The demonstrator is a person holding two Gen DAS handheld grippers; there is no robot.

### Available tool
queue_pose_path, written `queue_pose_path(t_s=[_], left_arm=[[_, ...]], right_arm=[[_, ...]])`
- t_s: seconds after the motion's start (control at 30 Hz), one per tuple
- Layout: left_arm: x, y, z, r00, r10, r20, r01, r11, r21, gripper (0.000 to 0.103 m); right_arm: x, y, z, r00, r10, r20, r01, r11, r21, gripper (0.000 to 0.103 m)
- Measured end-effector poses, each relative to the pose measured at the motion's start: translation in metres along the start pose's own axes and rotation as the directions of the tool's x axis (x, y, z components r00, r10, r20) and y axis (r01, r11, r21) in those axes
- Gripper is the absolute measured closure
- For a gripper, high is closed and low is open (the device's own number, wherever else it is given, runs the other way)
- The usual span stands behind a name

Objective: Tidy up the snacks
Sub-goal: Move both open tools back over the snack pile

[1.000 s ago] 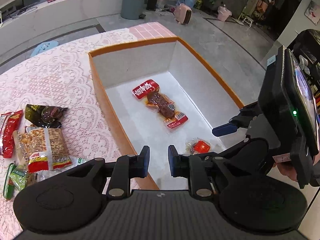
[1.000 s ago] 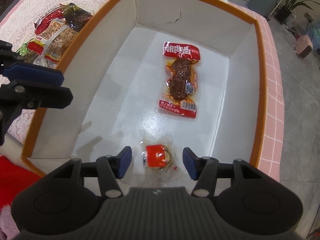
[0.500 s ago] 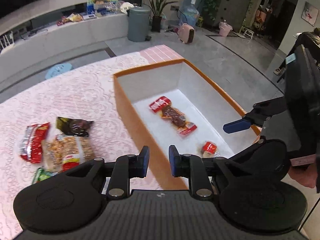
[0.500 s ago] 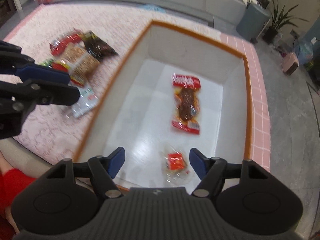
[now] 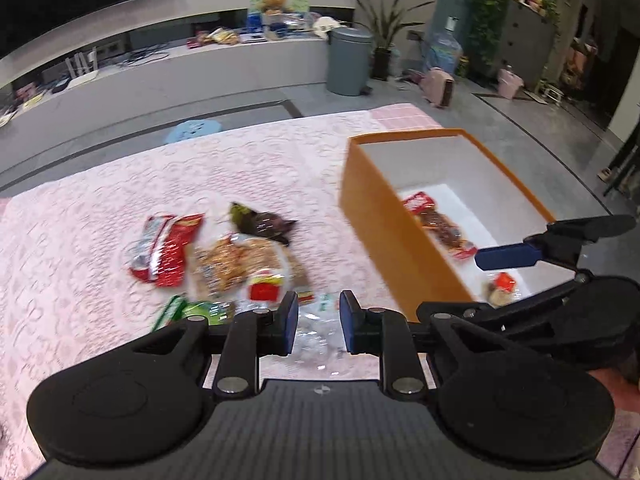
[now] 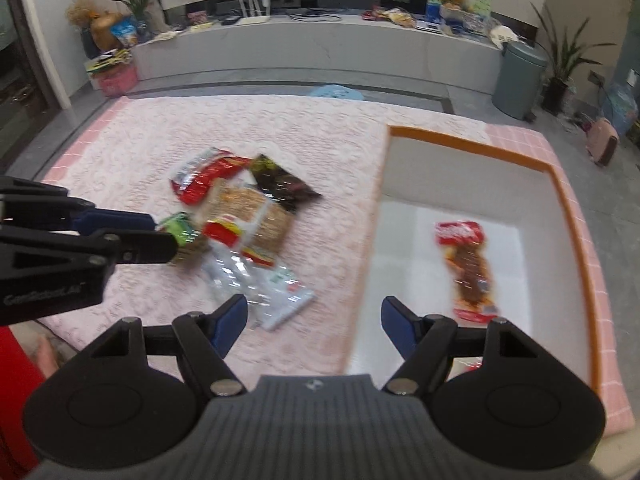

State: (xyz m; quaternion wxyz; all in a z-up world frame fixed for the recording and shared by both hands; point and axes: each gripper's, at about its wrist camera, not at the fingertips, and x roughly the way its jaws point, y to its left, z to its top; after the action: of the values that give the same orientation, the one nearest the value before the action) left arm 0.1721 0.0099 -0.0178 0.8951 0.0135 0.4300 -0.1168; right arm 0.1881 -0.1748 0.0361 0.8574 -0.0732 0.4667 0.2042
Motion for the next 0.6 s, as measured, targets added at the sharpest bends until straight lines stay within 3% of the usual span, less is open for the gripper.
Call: queue_pose_path(t_s=[0.37, 0.6], left_arm=[[0.002, 0.073, -0.01, 1.0, 0.014, -0.018, -0.016, 0.988, -0.153, 0.075], [0.015, 0.117, -0.018, 0.999, 0.032, -0.028, -0.038, 0.973, -0.23, 0.075]], right_arm=[[0.021, 0.046, 0.049, 0.996, 0.039, -0.077, -0.041, 0.999, -0.019, 0.028], [0.054, 0.066, 0.084, 0.999, 0.014, -0.041, -0.009, 0.995, 0.102, 0.028]])
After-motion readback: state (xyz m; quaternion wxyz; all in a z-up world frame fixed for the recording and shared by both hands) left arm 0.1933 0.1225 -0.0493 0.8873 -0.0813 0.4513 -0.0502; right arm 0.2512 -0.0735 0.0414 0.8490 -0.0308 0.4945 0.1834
